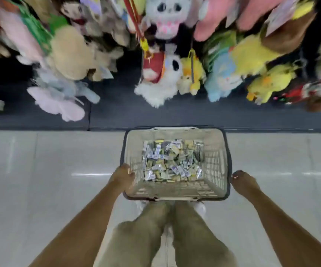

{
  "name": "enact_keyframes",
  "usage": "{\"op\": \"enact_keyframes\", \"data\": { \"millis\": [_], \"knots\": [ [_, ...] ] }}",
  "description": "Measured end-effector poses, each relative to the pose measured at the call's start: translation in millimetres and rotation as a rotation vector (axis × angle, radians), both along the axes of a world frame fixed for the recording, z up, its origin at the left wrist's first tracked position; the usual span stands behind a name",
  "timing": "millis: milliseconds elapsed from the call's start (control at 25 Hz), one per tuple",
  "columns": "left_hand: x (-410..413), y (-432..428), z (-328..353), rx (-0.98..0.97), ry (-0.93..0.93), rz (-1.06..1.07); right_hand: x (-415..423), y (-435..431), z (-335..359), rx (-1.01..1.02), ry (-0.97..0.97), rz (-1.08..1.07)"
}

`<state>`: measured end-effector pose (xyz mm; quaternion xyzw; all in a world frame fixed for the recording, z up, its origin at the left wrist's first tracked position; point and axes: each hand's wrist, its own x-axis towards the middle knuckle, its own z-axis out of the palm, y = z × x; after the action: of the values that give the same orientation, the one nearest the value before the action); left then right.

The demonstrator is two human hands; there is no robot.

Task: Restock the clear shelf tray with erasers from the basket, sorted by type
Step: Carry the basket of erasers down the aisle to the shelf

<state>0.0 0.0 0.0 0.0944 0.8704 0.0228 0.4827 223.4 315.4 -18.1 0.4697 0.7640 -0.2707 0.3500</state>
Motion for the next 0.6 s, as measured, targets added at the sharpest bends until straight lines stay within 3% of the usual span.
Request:
{"op": "enact_keyframes", "data": {
  "millis": [80, 240, 400, 480, 600],
  "knots": [
    [-4.4, -10.3, -36.2, -0.037, 0.077, 0.155, -3.6, 0.0, -32.7, 0.042, 0.018, -0.092],
    [-7.9, -17.9, -82.7, -0.169, 0.111, 0.267, -10.8, -4.1, -80.9, 0.112, -0.013, -0.231],
    [-13.3, -21.9, -98.4, -0.002, 0.242, 0.709, -7.3, -9.2, -90.7, 0.258, 0.091, -0.433],
    [-14.0, -18.2, -84.9, 0.103, 0.223, 0.916, -9.1, -9.2, -79.4, 0.3, 0.151, -0.582],
    [-14.1, 0.4, -48.4, 0.328, 0.106, 1.212, -21.0, -9.3, -42.5, 0.143, 0.236, -0.639]
  ]
}}
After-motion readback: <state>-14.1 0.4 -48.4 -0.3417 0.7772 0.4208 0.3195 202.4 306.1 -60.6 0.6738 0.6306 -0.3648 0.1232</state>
